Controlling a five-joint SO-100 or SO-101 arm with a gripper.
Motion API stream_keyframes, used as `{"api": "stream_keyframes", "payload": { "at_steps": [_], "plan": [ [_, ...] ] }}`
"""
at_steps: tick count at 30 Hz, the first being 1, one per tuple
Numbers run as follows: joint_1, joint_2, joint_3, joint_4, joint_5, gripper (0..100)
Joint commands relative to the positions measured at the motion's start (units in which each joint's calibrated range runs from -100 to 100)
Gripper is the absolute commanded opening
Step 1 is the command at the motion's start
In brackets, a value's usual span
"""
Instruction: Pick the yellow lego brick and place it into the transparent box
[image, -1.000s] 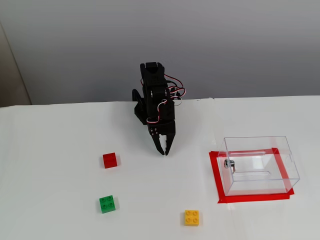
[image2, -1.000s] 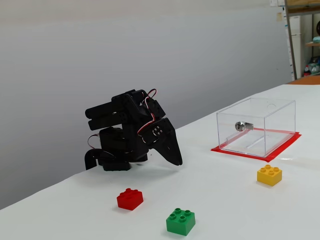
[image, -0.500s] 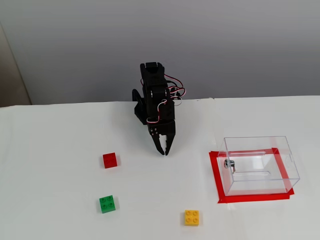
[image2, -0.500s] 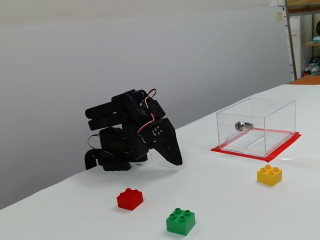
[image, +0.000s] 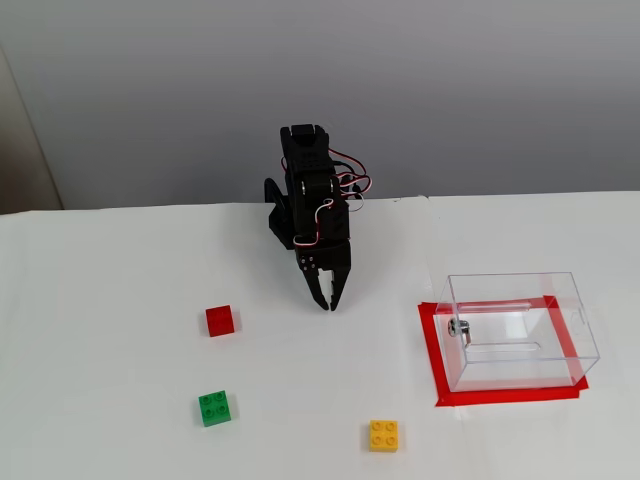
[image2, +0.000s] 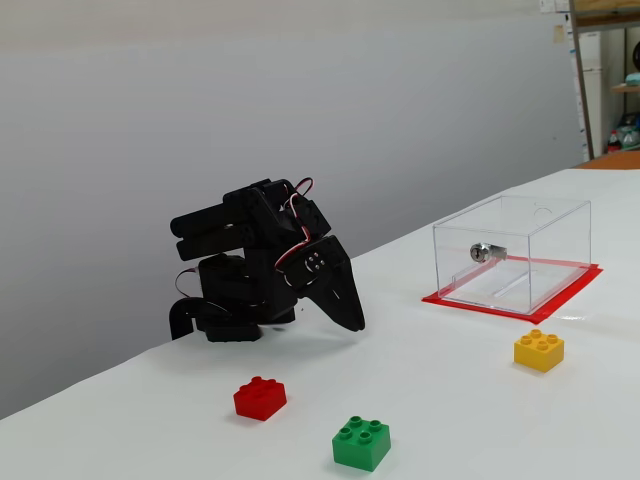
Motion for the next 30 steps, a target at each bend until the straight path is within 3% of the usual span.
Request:
{"api": "stream_keyframes", "payload": {
  "at_steps": [1, 9, 16, 25, 30],
  "plan": [
    [0.41, -0.42, 0.21, -0.6, 0.29, 2],
    [0.34, -0.08, -1.69, -0.6, 0.03, 2],
    [0.34, 1.87, -14.62, -0.51, -0.18, 2],
    [-0.03, 26.31, -32.88, -0.6, -0.23, 3],
    [-1.51, 37.0, -41.38, -0.34, -2.21, 23]
  ]
}}
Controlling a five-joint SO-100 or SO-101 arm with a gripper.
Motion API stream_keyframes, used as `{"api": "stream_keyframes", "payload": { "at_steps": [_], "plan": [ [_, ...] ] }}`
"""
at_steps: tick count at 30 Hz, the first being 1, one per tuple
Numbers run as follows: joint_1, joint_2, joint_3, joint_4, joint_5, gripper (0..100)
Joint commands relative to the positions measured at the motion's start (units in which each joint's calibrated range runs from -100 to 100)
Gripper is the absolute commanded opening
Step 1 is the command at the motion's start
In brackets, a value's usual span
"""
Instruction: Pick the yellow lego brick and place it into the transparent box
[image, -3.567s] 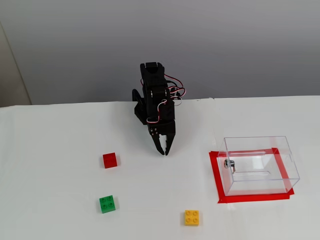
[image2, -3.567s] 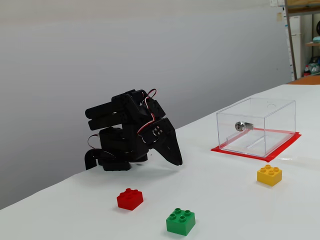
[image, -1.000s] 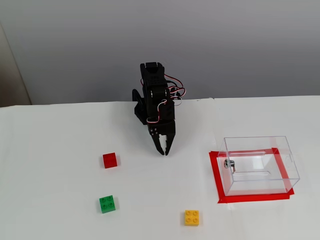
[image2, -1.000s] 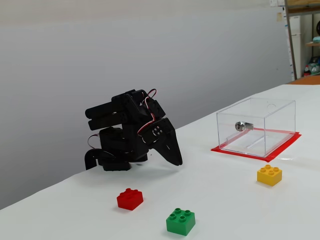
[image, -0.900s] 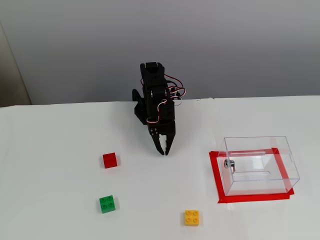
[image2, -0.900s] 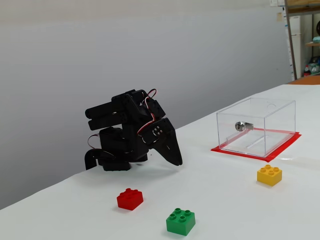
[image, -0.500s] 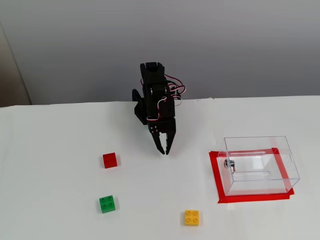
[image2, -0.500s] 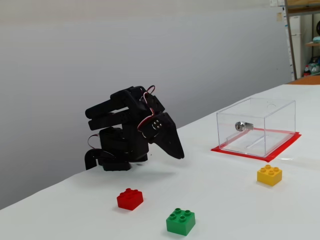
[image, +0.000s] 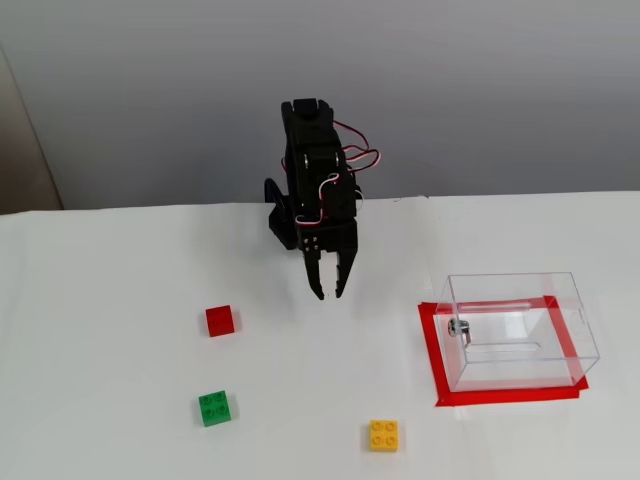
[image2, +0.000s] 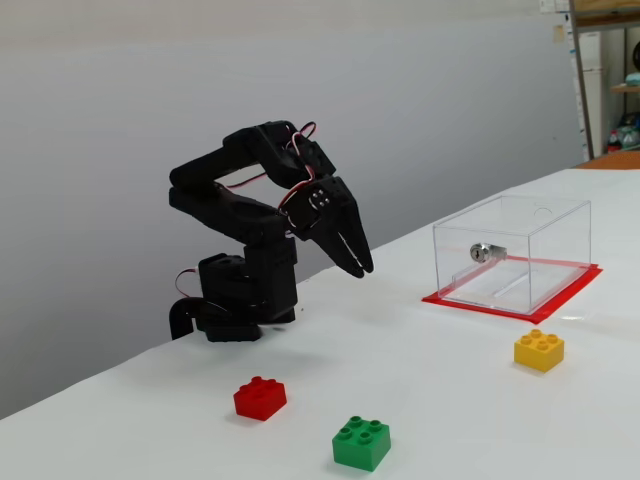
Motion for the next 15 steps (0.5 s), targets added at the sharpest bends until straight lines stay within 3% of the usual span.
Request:
{"api": "stream_keyframes", "payload": {
  "at_steps": [1, 5, 15],
  "plan": [
    [-2.32, 6.65, -7.26, -0.51, -1.65, 26],
    [-4.84, 13.43, -12.87, -0.6, -3.53, 33],
    [-6.68, 31.59, -28.69, -0.6, -5.36, 33]
  ]
}}
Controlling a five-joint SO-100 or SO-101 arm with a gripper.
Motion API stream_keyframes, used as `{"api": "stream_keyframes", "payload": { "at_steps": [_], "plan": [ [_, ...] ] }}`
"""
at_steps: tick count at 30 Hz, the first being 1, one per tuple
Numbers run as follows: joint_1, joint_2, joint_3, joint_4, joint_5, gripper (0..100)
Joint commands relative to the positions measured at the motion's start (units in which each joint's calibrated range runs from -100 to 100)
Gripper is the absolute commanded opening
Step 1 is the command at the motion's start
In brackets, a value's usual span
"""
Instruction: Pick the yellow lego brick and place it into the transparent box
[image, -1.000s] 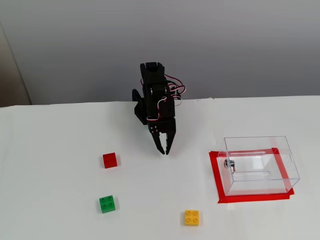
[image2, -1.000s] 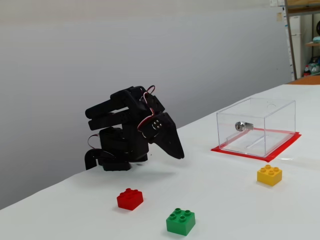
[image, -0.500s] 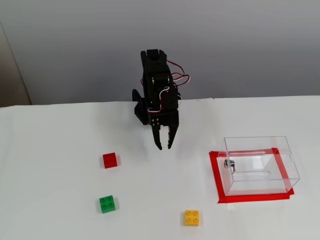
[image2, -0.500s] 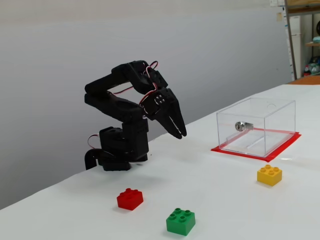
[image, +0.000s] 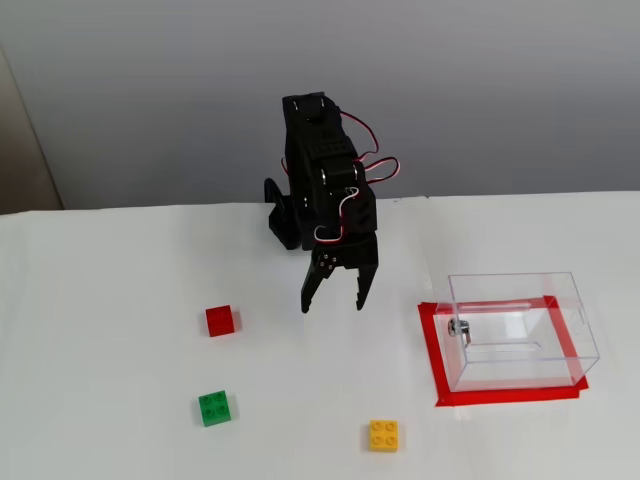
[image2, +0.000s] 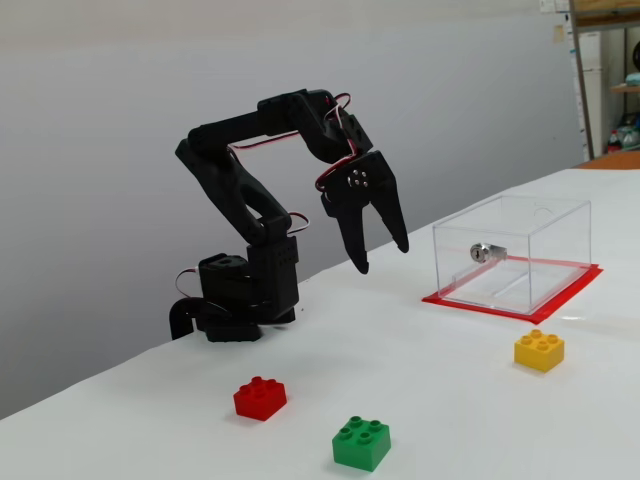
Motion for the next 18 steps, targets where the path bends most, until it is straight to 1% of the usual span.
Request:
{"api": "stream_keyframes", "payload": {
  "at_steps": [1, 4, 10, 18],
  "plan": [
    [0.26, 5.47, -7.9, -0.6, -0.8, 33],
    [0.48, 10.47, -13.06, -0.6, -1.95, 33],
    [0.63, 19.55, -22.01, -0.6, -2.16, 33],
    [0.78, 26.51, -27.07, -0.6, -4.25, 33]
  ]
}}
